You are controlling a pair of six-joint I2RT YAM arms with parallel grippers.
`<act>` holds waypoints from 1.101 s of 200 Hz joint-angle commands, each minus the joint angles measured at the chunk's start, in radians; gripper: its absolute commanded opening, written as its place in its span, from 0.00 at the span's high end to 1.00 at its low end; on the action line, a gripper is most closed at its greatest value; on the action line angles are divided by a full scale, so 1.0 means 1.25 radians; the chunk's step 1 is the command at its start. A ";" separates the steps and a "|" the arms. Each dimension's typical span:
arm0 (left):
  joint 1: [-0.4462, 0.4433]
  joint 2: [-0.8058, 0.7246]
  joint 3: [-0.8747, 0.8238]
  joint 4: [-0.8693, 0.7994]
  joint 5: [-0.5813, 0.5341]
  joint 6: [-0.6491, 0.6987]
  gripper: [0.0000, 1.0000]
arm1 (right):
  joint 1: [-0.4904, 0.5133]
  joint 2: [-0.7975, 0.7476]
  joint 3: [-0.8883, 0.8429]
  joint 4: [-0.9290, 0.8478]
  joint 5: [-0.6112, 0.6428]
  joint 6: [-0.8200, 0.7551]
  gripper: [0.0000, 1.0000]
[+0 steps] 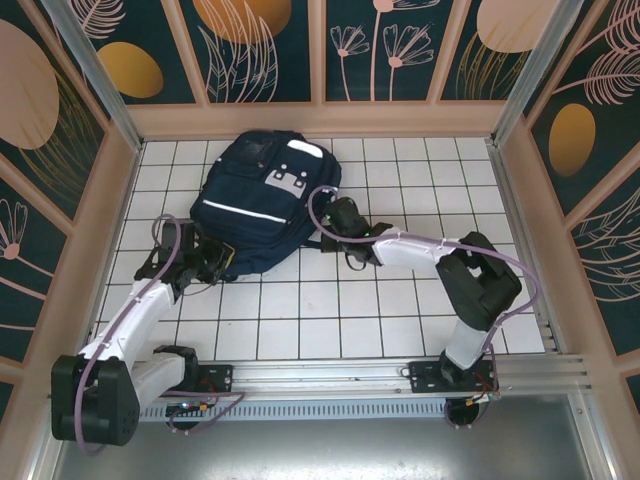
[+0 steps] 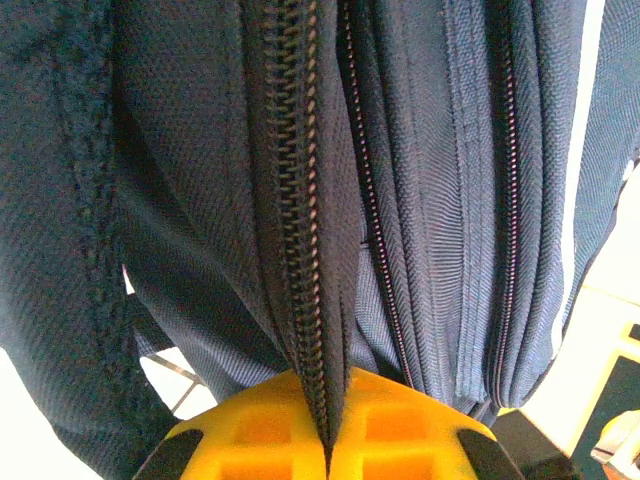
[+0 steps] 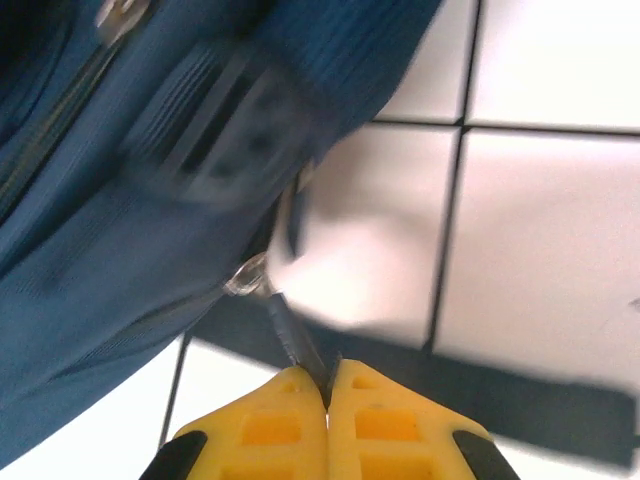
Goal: Pack books, pencil case, and school supplies into a backpack
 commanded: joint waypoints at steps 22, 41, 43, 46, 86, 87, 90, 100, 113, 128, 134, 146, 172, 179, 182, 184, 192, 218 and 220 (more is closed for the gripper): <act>0.069 -0.021 0.120 -0.105 0.002 0.142 1.00 | -0.129 0.089 0.088 -0.032 0.079 -0.038 1.00; 0.068 -0.014 0.141 -0.090 0.050 0.157 1.00 | -0.139 0.097 0.116 -0.034 0.076 -0.047 1.00; 0.068 -0.015 0.140 -0.086 0.056 0.155 1.00 | -0.139 0.098 0.119 -0.035 0.076 -0.048 1.00; 0.068 -0.016 0.140 -0.083 0.063 0.153 1.00 | -0.140 0.098 0.122 -0.036 0.074 -0.048 1.00; 0.017 -0.044 0.086 0.013 0.087 0.066 1.00 | -0.140 0.093 0.144 -0.052 0.054 -0.054 1.00; 0.014 -0.044 0.085 0.014 0.086 0.064 1.00 | -0.140 0.093 0.144 -0.052 0.053 -0.054 1.00; 0.008 -0.044 0.082 0.015 0.083 0.062 1.00 | -0.140 0.091 0.145 -0.053 0.051 -0.054 1.00; -0.008 -0.041 0.081 0.015 0.070 0.059 1.00 | -0.140 0.083 0.143 -0.053 0.041 -0.054 1.00; -0.014 -0.038 0.078 0.017 0.064 0.058 1.00 | -0.138 0.072 0.136 -0.049 0.016 -0.055 1.00; -0.014 -0.033 0.079 0.016 0.059 0.060 1.00 | -0.132 0.055 0.114 -0.024 -0.058 -0.069 1.00; -0.014 -0.029 0.084 0.012 0.056 0.063 1.00 | -0.127 0.050 0.101 -0.010 -0.086 -0.075 0.96; -0.014 -0.020 0.095 -0.008 0.043 0.074 1.00 | -0.112 0.042 0.075 0.018 -0.127 -0.083 0.84; -0.014 -0.008 0.101 -0.030 0.014 0.075 1.00 | -0.087 0.049 0.020 0.088 -0.193 -0.081 0.66; -0.014 -0.004 0.100 -0.030 0.011 0.075 1.00 | -0.083 0.055 0.009 0.108 -0.218 -0.074 0.66; -0.014 -0.003 0.100 -0.029 0.011 0.075 1.00 | -0.082 0.058 0.005 0.117 -0.232 -0.071 0.66; -0.014 -0.002 0.099 -0.029 0.011 0.075 1.00 | -0.080 0.059 0.001 0.123 -0.239 -0.070 0.67; -0.014 0.002 0.100 -0.028 0.013 0.074 1.00 | -0.073 0.067 -0.008 0.145 -0.262 -0.063 0.68; -0.014 0.009 0.103 -0.027 0.013 0.072 1.00 | -0.039 0.090 -0.012 0.190 -0.275 -0.058 0.69; -0.014 0.009 0.103 -0.028 0.012 0.073 1.00 | -0.038 0.092 -0.012 0.192 -0.274 -0.058 0.69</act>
